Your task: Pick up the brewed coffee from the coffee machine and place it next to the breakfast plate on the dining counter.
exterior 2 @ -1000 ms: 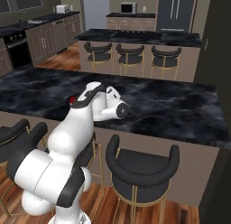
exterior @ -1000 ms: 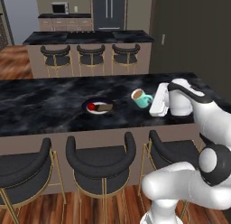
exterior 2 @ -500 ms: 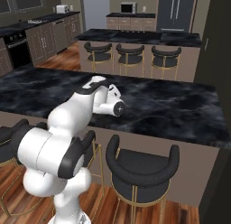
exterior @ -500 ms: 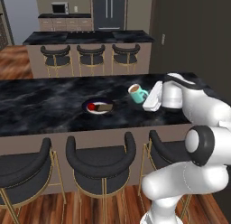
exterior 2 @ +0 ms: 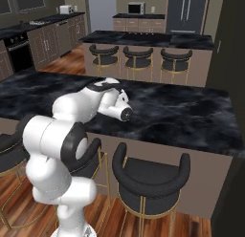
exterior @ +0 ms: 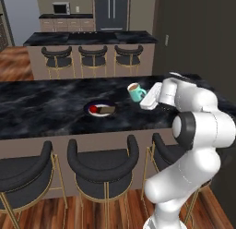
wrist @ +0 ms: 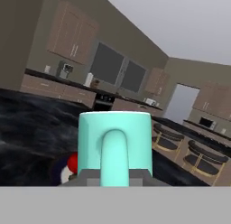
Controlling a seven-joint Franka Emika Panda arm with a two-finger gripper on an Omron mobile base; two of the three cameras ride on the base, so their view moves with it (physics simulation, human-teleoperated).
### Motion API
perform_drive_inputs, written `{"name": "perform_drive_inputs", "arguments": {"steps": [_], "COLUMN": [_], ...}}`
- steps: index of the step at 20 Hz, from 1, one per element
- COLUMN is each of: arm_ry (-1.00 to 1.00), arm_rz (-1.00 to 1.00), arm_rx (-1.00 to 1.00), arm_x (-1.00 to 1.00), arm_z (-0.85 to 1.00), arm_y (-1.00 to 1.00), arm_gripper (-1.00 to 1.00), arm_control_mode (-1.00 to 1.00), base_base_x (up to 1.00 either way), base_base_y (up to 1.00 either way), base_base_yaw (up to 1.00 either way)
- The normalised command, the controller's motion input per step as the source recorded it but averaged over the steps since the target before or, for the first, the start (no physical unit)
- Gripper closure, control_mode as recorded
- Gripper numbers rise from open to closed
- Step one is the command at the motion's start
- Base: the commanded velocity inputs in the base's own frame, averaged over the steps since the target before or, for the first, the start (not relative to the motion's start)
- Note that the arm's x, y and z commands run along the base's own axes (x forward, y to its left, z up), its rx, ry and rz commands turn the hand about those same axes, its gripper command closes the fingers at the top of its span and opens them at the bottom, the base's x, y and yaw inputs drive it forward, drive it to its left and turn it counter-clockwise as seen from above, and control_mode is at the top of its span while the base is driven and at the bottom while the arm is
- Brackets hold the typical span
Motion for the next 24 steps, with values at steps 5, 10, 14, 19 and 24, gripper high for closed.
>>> {"name": "perform_drive_inputs", "arguments": {"steps": [5, 10, 14, 19, 24], "arm_ry": [0.07, 0.11, 0.06, 0.04, 0.0], "arm_rz": [0.0, 0.0, 0.0, 0.0, 0.02], "arm_rx": [0.03, 0.0, 0.0, 0.0, 0.0], "arm_x": [0.42, 0.4, 0.49, 0.61, 0.64], "arm_z": [-0.26, -0.37, -0.42, -0.52, -0.62], "arm_y": [0.15, 0.23, 0.0, -0.1, -0.15], "arm_gripper": [1.0, 1.0, 1.0, 1.0, 1.0], "arm_control_mode": [-1.0, -1.0, -1.0, -1.0, -1.0], "base_base_x": [0.0, 0.0, 0.0, 0.0, 0.0], "base_base_y": [0.0, 0.0, 0.0, 0.0, 0.0], "base_base_yaw": [0.0, 0.0, 0.0, 0.0, 0.0]}}
